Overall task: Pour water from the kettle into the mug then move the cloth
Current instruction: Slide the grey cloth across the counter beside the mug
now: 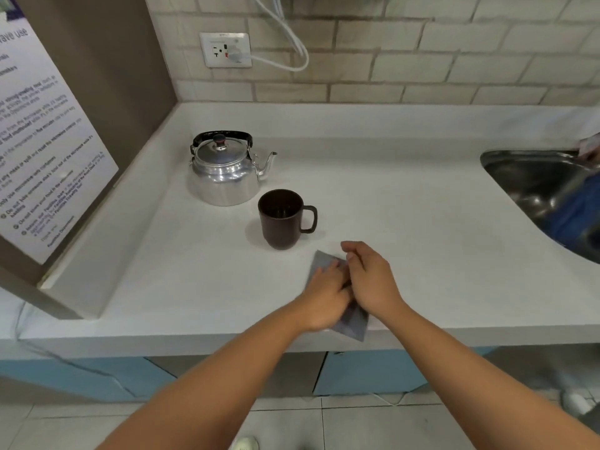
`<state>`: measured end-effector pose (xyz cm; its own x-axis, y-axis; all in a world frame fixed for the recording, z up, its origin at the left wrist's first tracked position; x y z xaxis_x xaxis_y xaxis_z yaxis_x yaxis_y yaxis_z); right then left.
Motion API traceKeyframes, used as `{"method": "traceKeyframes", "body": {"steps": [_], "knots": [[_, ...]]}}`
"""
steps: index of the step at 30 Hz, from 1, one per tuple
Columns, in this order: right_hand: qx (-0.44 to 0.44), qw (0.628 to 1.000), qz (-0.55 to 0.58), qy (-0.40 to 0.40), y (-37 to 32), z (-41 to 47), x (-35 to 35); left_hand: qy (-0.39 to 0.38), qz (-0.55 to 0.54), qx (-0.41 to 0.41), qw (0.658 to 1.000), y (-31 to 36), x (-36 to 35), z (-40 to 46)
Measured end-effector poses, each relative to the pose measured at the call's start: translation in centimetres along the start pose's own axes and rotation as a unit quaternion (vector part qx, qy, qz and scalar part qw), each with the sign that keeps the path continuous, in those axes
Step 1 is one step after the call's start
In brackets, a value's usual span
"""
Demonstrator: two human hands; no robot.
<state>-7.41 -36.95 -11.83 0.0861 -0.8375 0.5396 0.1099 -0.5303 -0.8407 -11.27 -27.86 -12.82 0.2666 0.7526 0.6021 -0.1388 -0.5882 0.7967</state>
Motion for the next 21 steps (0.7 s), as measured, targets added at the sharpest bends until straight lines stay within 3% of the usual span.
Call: {"method": "traceKeyframes", "body": {"steps": [1,3,5,7,10,13,15,18,21], "knots": [[-0.012,1.0,0.009,-0.011,0.3,-0.3,-0.5,0.038,-0.066,0.014,0.997,-0.1,1.3,-0.1],[-0.015,0.999,0.007,-0.048,0.7,-1.1,-1.9,0.16,-0.078,0.041,0.983,-1.9,4.6,-1.7],[0.041,0.99,-0.102,-0.092,0.9,-2.2,-3.8,0.279,0.017,0.045,0.959,-4.3,7.9,-3.8],[0.115,0.954,-0.25,-0.121,1.4,-2.4,-4.9,0.331,0.108,0.058,0.936,-6.4,10.2,-5.0],[0.159,0.914,-0.339,-0.153,2.5,0.2,-3.2,0.263,0.188,0.088,0.942,-9.0,10.6,-4.7],[0.136,0.905,-0.371,-0.16,4.3,3.2,0.4,0.198,0.243,0.087,0.946,-10.2,9.7,-4.8],[0.139,0.898,-0.378,-0.176,5.1,3.6,1.4,0.188,0.259,0.086,0.944,-10.7,9.5,-4.9],[0.211,0.876,-0.371,-0.225,5.2,2.2,0.9,0.182,0.268,0.085,0.942,-10.9,9.5,-4.7],[0.215,0.881,-0.363,-0.215,5.2,2.0,1.3,0.186,0.268,0.087,0.941,-11.1,9.5,-4.6]]}}
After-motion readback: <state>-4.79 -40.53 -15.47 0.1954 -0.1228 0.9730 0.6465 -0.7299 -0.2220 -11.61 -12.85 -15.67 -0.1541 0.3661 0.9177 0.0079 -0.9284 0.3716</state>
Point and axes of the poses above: each hand's wrist, its own z-axis towards the middle knuckle, its own x-axis out of the back of the hand, y = z × x, the point moved 5 cm from there along z, towards the middle knuckle, and after that the axes turned 2 degrees about y, right-handed, at the moved point
